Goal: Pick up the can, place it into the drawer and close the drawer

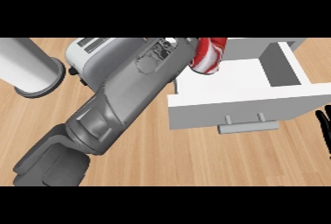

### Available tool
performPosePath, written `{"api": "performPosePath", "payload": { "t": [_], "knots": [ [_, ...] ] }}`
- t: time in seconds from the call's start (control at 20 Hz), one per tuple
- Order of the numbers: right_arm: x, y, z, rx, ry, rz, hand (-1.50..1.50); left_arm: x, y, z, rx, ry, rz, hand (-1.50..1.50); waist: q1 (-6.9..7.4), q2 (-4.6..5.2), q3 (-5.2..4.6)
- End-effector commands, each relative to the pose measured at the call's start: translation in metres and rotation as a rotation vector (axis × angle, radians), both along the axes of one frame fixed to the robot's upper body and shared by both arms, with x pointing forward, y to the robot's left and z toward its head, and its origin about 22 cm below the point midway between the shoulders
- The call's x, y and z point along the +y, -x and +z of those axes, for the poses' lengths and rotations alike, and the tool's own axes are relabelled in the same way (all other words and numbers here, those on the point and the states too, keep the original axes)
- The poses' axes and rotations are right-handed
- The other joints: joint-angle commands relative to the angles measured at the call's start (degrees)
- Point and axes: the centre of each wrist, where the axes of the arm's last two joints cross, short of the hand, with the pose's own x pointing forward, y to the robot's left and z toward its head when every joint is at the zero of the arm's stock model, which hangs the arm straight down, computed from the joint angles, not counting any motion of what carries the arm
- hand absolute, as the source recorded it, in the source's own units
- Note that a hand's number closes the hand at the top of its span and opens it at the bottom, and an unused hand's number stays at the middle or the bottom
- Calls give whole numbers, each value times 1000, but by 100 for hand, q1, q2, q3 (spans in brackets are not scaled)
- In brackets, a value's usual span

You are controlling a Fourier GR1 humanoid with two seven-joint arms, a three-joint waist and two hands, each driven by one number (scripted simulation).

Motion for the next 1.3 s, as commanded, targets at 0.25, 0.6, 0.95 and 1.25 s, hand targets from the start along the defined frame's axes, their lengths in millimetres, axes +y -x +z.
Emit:
{"api": "performPosePath", "payload": {
  "t": [0.25,0.6,0.95,1.25],
  "knots": [
    [3,-16,-2,5,18,15,-150,3,-1,-30,-18,-45,41,150,-89,27,2],
    [-12,-17,5,-29,16,10,-150,7,-7,-34,-45,-101,54,150,-165,53,5],
    [-9,-23,8,-38,13,33,-150,16,-9,-57,-44,-126,113,-150,-241,83,4],
    [-3,-18,8,-21,34,41,-150,15,-7,-60,-58,-112,157,-150,-271,71,1]
  ]
}}
